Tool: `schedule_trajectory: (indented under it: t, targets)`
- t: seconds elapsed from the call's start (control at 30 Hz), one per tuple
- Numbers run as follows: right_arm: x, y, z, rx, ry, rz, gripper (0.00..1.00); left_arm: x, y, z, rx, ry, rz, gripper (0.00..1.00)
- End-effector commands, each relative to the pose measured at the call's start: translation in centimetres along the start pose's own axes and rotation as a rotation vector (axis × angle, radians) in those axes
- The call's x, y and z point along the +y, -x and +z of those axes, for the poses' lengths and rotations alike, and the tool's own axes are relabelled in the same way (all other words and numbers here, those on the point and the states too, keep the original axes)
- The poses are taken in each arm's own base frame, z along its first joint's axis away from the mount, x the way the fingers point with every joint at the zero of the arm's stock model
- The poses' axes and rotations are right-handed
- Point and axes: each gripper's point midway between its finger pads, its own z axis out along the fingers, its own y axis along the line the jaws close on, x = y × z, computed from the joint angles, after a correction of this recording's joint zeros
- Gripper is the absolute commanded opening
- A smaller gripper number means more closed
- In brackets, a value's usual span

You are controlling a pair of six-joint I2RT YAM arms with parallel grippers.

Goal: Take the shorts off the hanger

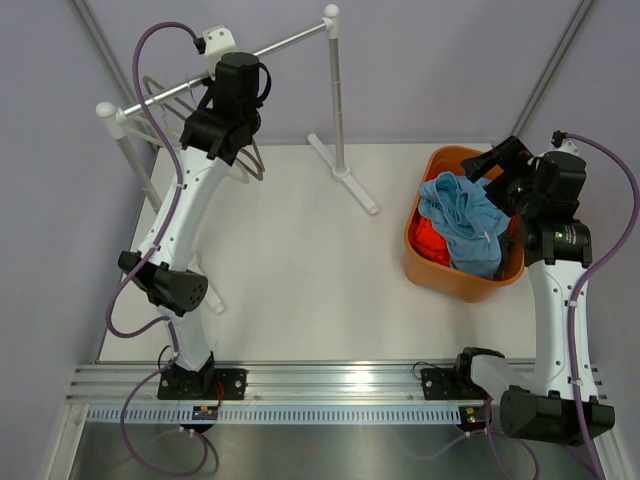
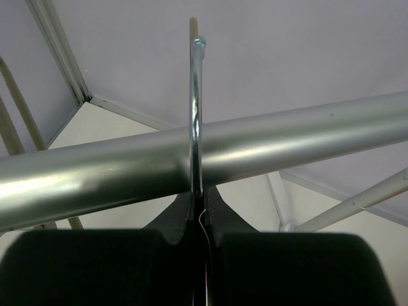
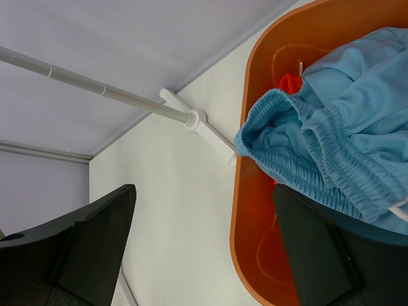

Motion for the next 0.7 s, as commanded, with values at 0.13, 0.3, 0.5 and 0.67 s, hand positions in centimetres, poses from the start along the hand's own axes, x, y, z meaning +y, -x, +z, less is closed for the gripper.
schedule_trajectory:
  t: [0.13, 0.3, 0.5, 0.67]
  targets:
    - [1.3, 1.0, 0.0, -0.027, 0.059, -0.026, 0.96, 0.2, 0.1, 1.3, -0.001, -0.016, -0.076, 0.00]
    - [0.9, 0.7, 0.3, -0.021, 0.052, -0.028, 0.96, -0.1, -2.1, 2.1, 0.043, -0.014, -0.064, 0.00]
    - [0.6, 0.3, 0.4, -0.014, 0.047, -0.036, 0.97, 0.0, -3.5, 2.4, 0.069, -0.010, -0.064, 0.00]
    - [0.4, 0.0, 0.5, -0.006, 0.047, -0.030, 0.96, 0.3, -4.6, 2.3, 0.088, -0.009, -0.050, 0.00]
